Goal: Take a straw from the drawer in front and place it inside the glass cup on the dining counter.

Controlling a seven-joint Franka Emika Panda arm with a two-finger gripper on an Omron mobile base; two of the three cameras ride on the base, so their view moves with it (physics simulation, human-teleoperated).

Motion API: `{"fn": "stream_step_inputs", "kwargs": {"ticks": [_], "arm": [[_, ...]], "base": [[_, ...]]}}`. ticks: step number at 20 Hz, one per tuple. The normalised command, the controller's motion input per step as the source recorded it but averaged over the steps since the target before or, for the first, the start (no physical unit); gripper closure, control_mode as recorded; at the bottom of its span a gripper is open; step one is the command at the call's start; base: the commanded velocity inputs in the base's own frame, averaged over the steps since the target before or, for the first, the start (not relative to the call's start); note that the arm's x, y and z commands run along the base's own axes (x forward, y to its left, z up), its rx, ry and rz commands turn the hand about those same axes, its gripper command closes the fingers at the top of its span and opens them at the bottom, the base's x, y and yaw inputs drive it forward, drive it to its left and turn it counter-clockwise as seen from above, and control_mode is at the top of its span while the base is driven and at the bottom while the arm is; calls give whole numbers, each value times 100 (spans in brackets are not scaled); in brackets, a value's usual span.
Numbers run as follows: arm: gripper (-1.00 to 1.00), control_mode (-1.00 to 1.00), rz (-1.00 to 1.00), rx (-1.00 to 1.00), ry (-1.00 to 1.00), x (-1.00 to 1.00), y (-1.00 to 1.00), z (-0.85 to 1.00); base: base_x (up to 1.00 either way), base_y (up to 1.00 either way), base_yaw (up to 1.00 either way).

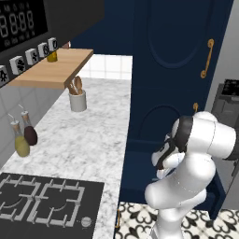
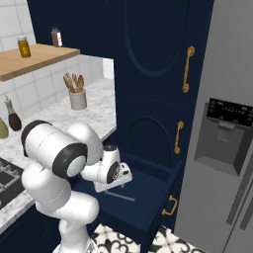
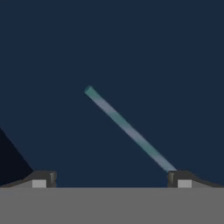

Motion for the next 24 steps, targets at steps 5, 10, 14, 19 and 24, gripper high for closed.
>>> {"fn": "stream_step_inputs", "kwargs": {"ticks": [5, 10, 14, 19, 24], "arm": [[-100, -100, 12, 0, 2, 12, 0, -34], [-100, -100, 11, 0, 0, 34, 1, -26], [-100, -100, 8, 0, 2, 37, 0, -31], [-100, -100, 7, 0, 2, 28, 0, -33], [-100, -100, 7, 0, 4, 22, -2, -38]], "base": [[0, 0, 0], [0, 0, 0], [0, 0, 0], [0, 0, 0], [0, 0, 0]]}}
